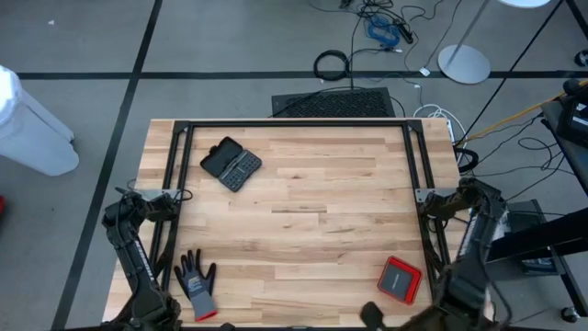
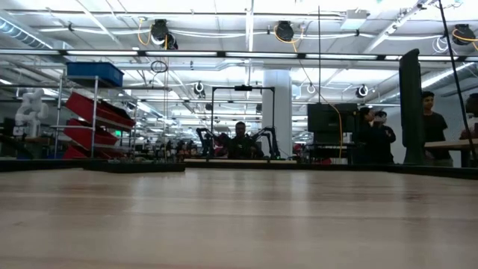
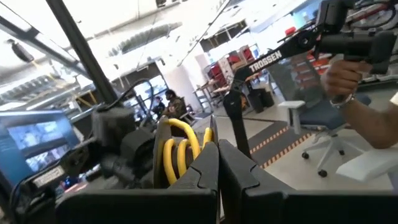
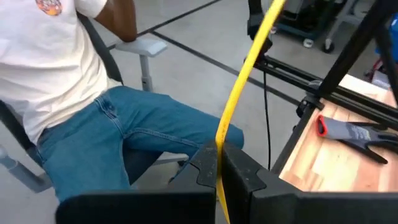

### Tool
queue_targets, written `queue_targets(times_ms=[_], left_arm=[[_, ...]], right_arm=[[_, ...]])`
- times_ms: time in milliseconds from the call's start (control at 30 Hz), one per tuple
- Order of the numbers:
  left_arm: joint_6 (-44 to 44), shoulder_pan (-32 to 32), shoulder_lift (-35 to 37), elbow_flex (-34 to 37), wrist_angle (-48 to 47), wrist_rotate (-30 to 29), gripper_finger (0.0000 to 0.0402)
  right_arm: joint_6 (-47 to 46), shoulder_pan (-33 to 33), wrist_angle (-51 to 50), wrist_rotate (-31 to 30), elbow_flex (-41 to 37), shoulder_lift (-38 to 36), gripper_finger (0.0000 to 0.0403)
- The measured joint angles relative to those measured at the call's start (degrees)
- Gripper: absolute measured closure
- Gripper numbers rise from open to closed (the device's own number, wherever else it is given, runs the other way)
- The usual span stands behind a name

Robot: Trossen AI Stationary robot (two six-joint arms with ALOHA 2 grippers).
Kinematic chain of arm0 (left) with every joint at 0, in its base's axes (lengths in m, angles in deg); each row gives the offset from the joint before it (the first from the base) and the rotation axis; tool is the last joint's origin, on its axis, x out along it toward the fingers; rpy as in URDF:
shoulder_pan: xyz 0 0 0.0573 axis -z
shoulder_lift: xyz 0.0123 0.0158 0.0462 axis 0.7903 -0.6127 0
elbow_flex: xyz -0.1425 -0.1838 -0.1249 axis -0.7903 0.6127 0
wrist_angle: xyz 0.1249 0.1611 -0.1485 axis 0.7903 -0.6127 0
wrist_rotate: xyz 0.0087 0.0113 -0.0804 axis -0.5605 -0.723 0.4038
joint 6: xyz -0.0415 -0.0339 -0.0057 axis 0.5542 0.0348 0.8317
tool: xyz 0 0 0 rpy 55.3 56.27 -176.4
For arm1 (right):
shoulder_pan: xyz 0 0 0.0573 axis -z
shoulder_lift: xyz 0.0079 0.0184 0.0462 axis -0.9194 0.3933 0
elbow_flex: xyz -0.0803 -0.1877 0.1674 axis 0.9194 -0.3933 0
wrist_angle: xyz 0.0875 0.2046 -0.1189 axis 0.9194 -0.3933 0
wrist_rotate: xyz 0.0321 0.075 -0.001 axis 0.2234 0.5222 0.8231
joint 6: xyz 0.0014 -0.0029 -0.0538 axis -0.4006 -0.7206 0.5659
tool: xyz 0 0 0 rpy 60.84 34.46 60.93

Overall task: Coil cords
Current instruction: Coil the yellow wire onto the spool

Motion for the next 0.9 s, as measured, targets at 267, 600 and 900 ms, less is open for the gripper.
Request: queue_targets(times_ms=[267,600,900], left_arm=[[-3.0,0.2,0.0,0.0,-0.1,2.2,0.0402],[-6.1,0.4,0.0,0.0,1.6,3.7,0.0402],[-3.6,-1.8,-0.1,0.0,-0.8,9.0,0.0402]], right_arm=[[1.8,7.5,2.2,12.7,0.0,3.0,0.0403],[5.9,15.5,7.5,26.9,0.0,8.3,0.0403],[9.1,21.5,9.4,30.6,0.0,11.4,0.0403]])
